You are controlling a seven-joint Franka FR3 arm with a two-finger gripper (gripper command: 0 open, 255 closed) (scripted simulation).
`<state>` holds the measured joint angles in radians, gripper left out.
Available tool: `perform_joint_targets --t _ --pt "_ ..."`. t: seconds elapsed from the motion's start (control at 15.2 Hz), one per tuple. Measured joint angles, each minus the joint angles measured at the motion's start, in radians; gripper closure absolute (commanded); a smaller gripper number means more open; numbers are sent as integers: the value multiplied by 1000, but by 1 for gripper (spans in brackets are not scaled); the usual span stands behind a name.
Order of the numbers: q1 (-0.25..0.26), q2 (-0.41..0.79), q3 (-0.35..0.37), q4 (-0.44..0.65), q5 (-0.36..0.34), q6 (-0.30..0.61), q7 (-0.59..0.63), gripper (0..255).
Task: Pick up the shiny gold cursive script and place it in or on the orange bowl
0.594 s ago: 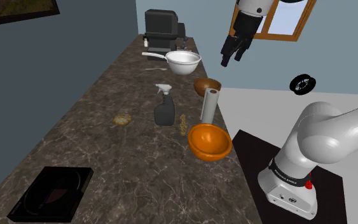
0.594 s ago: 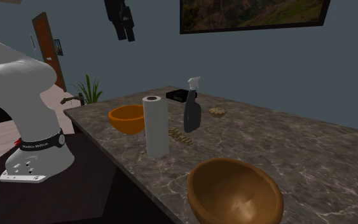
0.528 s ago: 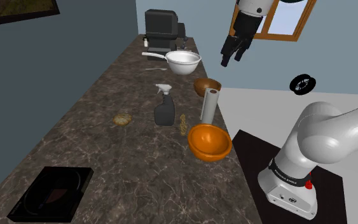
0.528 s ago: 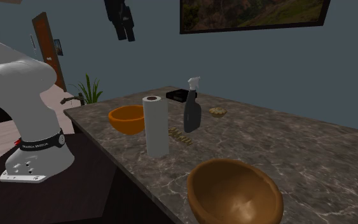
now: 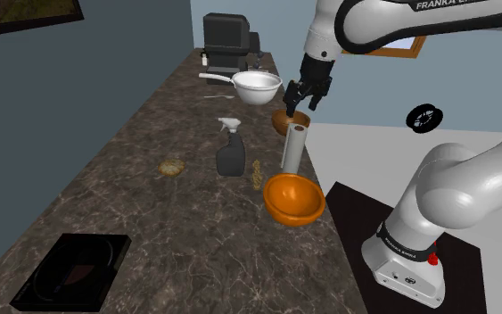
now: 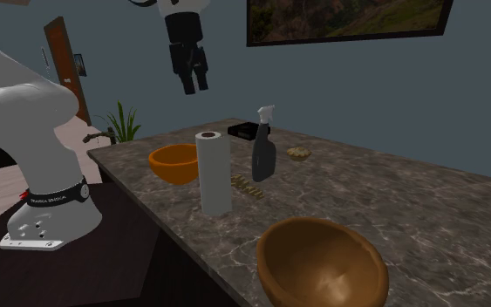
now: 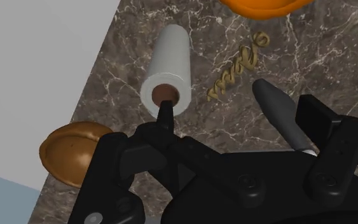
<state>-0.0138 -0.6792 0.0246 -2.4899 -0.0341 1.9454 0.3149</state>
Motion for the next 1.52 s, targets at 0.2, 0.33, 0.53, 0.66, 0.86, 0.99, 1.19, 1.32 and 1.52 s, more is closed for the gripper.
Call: perform_joint_targets --t 0.2,0.33,0.53,0.66,0.86,0.99,1.19,1.32,1.52 --pt "-15 80 19 -30 9 100 69 0" --pt "-24 147 34 -37 14 167 118 0" --pt "-39 233 51 -54 18 262 186 0" --pt "-47 309 67 -51 19 337 239 0" --pt "-64 432 81 -37 12 425 311 0" --pt "-75 506 86 -24 5 479 357 0" --pt "-84 630 94 11 -12 557 439 0" --pt "-87 706 94 43 -26 601 491 0" --pt "-88 762 91 47 -39 646 514 0"
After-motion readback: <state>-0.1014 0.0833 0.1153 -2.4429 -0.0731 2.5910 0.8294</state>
